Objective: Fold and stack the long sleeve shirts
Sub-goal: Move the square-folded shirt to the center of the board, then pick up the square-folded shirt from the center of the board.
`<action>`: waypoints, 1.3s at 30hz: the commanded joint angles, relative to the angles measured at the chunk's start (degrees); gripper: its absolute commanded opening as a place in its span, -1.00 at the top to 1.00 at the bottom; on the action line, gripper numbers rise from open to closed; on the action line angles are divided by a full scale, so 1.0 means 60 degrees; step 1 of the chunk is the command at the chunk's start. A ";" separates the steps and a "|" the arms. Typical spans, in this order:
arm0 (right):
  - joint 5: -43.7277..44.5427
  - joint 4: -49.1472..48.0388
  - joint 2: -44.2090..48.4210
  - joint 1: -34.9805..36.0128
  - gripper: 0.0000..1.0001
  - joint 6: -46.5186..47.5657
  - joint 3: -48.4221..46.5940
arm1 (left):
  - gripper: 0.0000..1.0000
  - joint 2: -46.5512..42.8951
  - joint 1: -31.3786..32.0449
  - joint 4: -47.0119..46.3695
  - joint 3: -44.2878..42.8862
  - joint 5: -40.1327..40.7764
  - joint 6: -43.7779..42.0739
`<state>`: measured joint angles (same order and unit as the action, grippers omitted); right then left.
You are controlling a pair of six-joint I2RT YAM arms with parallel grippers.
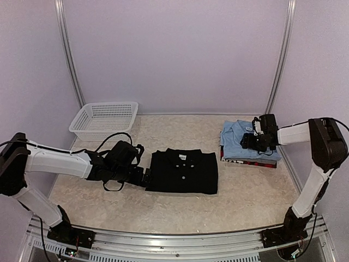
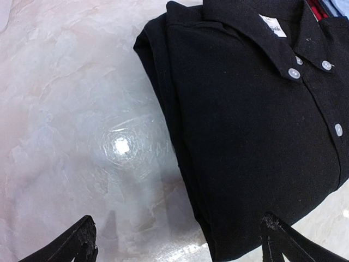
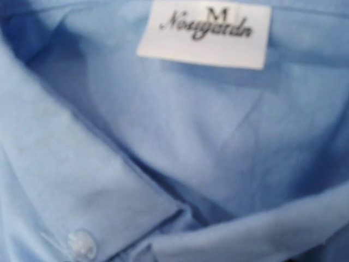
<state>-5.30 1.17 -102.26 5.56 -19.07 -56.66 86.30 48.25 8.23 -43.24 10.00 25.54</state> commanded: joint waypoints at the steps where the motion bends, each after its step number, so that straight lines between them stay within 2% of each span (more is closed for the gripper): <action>1: -0.0596 0.1861 0.0242 0.1084 -0.54 -0.0423 0.0826 | -0.98 -0.0293 -0.0109 0.0129 -0.0196 0.0200 -0.0086; 5: -0.0651 0.2155 0.0717 0.1739 -0.53 -0.0232 0.0984 | -0.98 -0.0468 -0.0192 0.0148 -0.0118 0.0106 0.0054; 14: 0.0003 0.3115 0.1462 0.2659 -0.54 -0.0382 0.0197 | -0.98 -0.0799 -0.0777 0.0095 0.0188 -0.0321 0.0474; 21: 0.0658 0.3846 0.3166 0.2813 -0.65 -0.0307 -0.0331 | -0.98 -0.1030 -0.1753 -0.0538 0.0624 -0.1856 0.0392; 26: 0.0569 0.4118 0.4017 0.3776 -0.72 -0.0866 -0.0158 | -0.98 -0.0550 -0.2344 -0.1143 0.0502 -0.3405 0.0310; 32: 0.0421 0.3296 0.4381 0.5689 -0.72 -0.2460 0.1153 | -0.98 0.0327 -0.2576 -0.1430 0.0074 -0.4117 0.0170; 39: 0.0256 0.1346 0.3543 0.7073 -0.71 -0.3925 0.2444 | -0.98 0.0758 -0.2810 -0.1756 -0.0076 -0.4260 0.0152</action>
<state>-3.22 17.32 -78.50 45.54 -35.94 -45.08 89.34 32.42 0.34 -41.89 -13.58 27.33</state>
